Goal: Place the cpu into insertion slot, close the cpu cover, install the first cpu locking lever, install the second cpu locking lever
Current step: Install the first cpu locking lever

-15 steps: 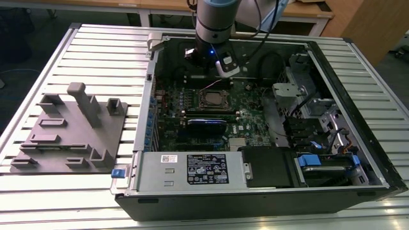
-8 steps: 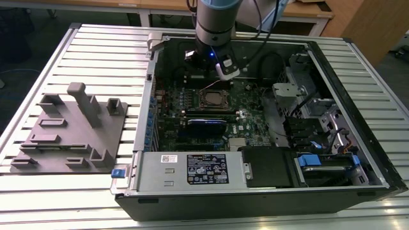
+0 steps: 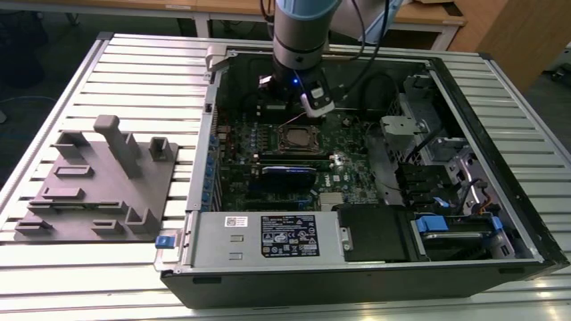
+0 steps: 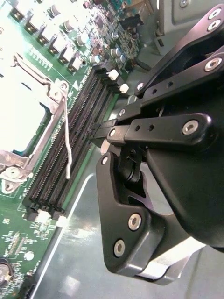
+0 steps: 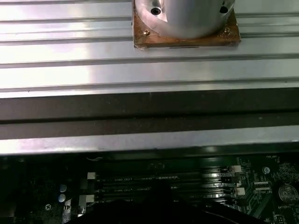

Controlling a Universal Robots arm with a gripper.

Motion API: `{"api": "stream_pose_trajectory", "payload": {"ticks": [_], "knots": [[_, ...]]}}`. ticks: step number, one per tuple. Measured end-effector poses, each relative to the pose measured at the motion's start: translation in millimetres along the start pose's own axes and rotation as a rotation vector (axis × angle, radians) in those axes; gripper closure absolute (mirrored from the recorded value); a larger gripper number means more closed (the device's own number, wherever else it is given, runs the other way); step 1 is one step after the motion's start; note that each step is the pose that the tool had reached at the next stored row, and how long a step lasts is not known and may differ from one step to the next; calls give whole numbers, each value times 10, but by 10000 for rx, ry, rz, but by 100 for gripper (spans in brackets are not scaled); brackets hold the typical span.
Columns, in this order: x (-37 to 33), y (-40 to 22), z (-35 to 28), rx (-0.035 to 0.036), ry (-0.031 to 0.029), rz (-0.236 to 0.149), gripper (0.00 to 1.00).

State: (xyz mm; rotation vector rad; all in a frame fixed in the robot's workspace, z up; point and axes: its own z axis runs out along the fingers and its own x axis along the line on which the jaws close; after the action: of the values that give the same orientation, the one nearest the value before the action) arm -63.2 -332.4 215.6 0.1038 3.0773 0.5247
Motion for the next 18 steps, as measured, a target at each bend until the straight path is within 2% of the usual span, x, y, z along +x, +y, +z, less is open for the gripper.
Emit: {"api": "stream_pose_trajectory", "payload": {"ticks": [3,6,7,8,14,18], "knots": [[-1,-8,10,140,-20,8,89],[-1,-13,21,377,-51,17,89],[-1,-16,27,436,-61,18,89],[-1,-19,34,461,-64,18,89],[0,-32,70,469,-66,19,89],[-1,-42,81,546,-74,15,89]]}}
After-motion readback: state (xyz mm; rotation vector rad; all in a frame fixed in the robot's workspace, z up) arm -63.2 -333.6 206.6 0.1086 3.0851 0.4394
